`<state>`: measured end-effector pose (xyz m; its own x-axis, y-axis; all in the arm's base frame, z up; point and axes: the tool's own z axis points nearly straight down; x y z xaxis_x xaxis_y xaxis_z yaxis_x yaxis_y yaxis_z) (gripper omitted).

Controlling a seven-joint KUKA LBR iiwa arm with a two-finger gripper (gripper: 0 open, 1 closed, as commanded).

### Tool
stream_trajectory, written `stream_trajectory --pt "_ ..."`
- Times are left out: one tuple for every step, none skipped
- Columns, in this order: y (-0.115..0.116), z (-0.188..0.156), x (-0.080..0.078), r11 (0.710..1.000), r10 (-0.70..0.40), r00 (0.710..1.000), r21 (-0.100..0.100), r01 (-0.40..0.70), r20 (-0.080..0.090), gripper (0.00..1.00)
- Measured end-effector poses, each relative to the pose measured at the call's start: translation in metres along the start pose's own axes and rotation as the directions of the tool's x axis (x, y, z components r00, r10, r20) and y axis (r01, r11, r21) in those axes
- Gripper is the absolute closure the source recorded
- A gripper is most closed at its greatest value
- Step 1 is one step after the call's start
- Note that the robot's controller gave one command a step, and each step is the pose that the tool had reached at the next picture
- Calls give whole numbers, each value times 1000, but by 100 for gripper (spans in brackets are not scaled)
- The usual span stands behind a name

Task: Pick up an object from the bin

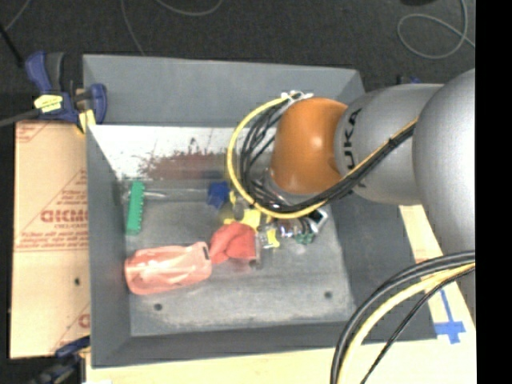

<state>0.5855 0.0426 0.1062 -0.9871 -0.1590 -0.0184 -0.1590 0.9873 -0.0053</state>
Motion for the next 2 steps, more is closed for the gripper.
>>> stream_trajectory --pt "46 32 -3 989 -145 989 -2 145 -7 100" --pt "46 32 -3 989 -146 989 -2 146 -7 100"
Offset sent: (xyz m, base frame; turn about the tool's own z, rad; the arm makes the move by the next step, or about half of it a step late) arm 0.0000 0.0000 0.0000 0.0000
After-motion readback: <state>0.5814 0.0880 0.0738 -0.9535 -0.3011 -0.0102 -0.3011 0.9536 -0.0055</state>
